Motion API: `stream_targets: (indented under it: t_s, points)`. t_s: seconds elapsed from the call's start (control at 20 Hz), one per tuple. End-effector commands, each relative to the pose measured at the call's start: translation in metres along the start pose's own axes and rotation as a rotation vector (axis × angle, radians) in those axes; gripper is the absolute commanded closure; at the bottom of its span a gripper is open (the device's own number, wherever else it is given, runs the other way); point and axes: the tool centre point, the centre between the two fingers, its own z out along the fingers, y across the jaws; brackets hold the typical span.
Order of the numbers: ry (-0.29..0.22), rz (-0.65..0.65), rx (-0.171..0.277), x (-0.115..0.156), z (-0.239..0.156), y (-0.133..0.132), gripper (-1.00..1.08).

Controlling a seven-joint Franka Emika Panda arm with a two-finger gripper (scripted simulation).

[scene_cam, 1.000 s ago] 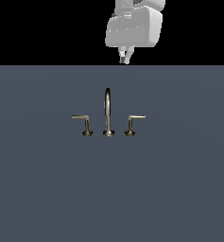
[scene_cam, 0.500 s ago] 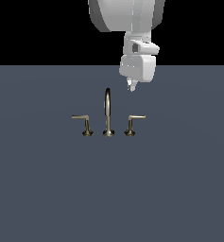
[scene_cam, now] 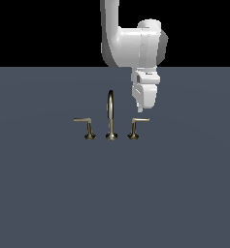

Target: Turn on the faucet by rotating a designated handle.

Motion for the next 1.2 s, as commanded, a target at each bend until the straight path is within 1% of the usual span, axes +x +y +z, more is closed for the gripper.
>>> stream_targets:
  t_s: [0.0,0.25,0.6,1.15]
  points:
    - [0.008,0.036,0.0,0.005,0.013,-0.002,1.08]
    - [0.017,0.074,-0.002,0.011,0.029,-0.003,1.08]
    - [0.018,0.08,-0.003,0.012,0.031,-0.003,1.08]
    - [0.018,0.081,-0.002,0.026,0.031,0.03,1.08]
